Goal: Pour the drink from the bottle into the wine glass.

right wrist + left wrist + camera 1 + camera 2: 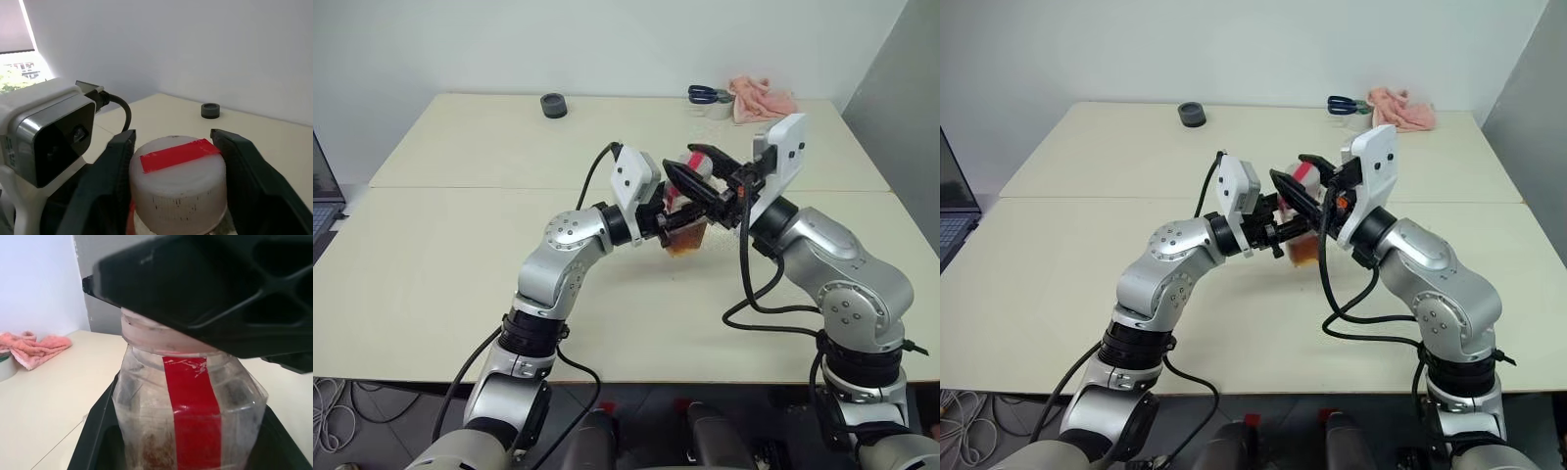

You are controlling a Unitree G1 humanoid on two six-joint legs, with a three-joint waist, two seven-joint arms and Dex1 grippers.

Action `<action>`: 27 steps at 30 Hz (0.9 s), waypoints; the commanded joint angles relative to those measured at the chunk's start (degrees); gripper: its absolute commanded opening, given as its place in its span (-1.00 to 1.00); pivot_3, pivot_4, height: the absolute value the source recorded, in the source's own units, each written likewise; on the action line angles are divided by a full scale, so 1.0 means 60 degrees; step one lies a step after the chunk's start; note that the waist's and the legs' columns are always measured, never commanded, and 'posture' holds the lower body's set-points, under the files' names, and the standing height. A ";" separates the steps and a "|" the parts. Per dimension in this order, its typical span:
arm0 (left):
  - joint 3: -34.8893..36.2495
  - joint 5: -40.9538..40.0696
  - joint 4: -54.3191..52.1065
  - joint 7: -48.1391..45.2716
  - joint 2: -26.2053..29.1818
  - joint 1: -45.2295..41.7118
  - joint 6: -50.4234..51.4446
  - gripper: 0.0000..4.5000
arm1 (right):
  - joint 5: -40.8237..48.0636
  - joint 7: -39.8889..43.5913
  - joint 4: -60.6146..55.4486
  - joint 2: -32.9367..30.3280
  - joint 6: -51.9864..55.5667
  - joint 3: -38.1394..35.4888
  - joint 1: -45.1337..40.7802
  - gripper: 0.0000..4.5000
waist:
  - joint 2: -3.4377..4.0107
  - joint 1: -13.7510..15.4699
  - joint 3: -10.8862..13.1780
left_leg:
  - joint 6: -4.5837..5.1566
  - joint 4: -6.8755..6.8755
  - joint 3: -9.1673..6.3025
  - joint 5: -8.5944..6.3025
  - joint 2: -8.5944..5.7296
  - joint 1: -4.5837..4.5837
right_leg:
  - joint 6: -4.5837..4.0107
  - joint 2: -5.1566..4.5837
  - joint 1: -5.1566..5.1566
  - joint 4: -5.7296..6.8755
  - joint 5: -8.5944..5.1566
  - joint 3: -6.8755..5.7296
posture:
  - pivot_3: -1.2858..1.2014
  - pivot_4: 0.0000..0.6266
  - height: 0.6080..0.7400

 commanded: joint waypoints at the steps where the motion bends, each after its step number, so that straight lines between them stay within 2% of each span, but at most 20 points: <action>1: 0.0116 -0.0103 -0.0630 0.0012 0.0019 -0.0100 -0.0129 -0.21 | 0.0057 -0.0005 -0.0248 -0.0040 -0.0161 -0.0348 -0.0002 -0.12 | 0.0000 -0.0001 0.0000 | 0.0000 0.0000 0.0001 0.0000 0.0000 0.0000 | 0.0000 0.0000 0.0000 0.0000 0.0000 0.0001 | 0.03 -0.52 1.00; 4: 0.0112 -0.0212 -0.0742 -0.0121 0.0108 -0.0010 -0.0003 -0.21 | 0.0049 0.0111 -0.0159 -0.0101 -0.0175 -0.0339 -0.0057 -0.12 | 0.0000 -0.0002 0.0000 | 0.0000 0.0000 -0.0001 0.0000 0.0001 0.0000 | 0.0000 0.0001 0.0000 0.0000 0.0000 0.0000 | 0.03 -0.52 1.00; 6: 0.0032 -0.0589 -0.1201 -0.0673 0.0458 0.0248 0.0376 -0.21 | 0.0059 0.0695 0.0067 -0.0380 -0.0303 -0.0282 -0.0166 -0.12 | 0.0000 -0.0013 0.0000 | 0.0000 0.0000 0.0001 0.0000 0.0000 0.0000 | 0.0000 0.0000 0.0000 0.0000 0.0000 0.0001 | 0.03 -0.52 1.00; 11: 0.0220 -0.3340 -0.2977 -0.3311 0.2418 0.0404 0.2518 -0.21 | 0.1740 0.4955 0.1262 -0.1390 -0.0463 -0.0124 -0.1184 -0.12 | 0.0015 -0.0155 0.0025 | 0.0002 -0.0008 0.0002 -0.0001 0.0009 0.0003 | 0.0000 0.0008 -0.0001 -0.0004 0.0000 -0.0002 | 0.03 -0.52 1.00; 14: 0.0415 -0.4390 -0.3310 -0.4046 0.3025 0.0078 0.3259 -0.21 | 0.2311 0.6502 0.1659 -0.1625 -0.0155 0.0345 -0.1723 -0.12 | 0.0016 -0.0169 0.0026 | 0.0003 -0.0004 -0.0008 -0.0001 0.0008 0.0004 | 0.0001 0.0008 0.0010 -0.0007 -0.0001 -0.0013 | 0.03 -0.52 1.00; 18: 0.0435 -0.4457 -0.3008 -0.4349 0.3163 -0.0445 0.3322 -0.21 | 0.2216 0.6985 0.1941 -0.1524 -0.0164 0.0737 -0.2123 -0.12 | 0.0015 -0.0128 0.0026 | 0.0002 0.0005 -0.0012 -0.0001 0.0005 0.0006 | 0.0002 0.0006 0.0016 -0.0006 -0.0001 -0.0017 | 0.03 -0.52 1.00; 21: 0.0514 -0.4061 -0.2536 -0.4275 0.3103 -0.0639 0.3048 -0.21 | 0.2193 0.6709 0.2107 -0.1662 -0.0053 0.0389 -0.1990 -0.12 | 0.0015 -0.0109 0.0026 | 0.0002 0.0005 -0.0013 -0.0001 0.0006 0.0005 | 0.0001 0.0007 0.0015 -0.0006 -0.0001 -0.0017 | 0.03 -0.52 1.00; 22: 0.0586 -0.3971 -0.2376 -0.4144 0.3059 -0.0676 0.2993 -0.21 | 0.2205 0.6628 0.2090 -0.1811 -0.0016 0.0195 -0.1837 0.13 | 0.0015 -0.0105 0.0026 | 0.0002 0.0005 -0.0011 -0.0001 0.0005 0.0005 | 0.0001 0.0006 0.0013 -0.0006 -0.0001 -0.0015 | 0.03 -0.52 1.00; 23: 0.0638 -0.3922 -0.2287 -0.4054 0.3030 -0.0694 0.2969 -0.21 | 0.2225 0.6579 0.2056 -0.1917 0.0011 0.0069 -0.1728 0.21 | 0.0015 -0.0089 0.0026 | 0.0002 0.0004 -0.0008 -0.0001 0.0005 0.0004 | 0.0001 0.0006 0.0010 -0.0007 -0.0001 -0.0012 | 0.03 -0.52 1.00; 27: 0.0891 -0.3579 -0.2124 -0.3416 0.2817 -0.0526 0.2760 -0.21 | 0.2454 0.5858 0.1327 -0.2593 0.0269 -0.0773 -0.0656 0.74 | 0.0014 -0.0005 0.0027 | 0.0001 0.0001 -0.0010 -0.0001 0.0006 -0.0004 | 0.0000 0.0001 0.0004 -0.0013 -0.0001 -0.0011 | 0.03 -0.52 1.00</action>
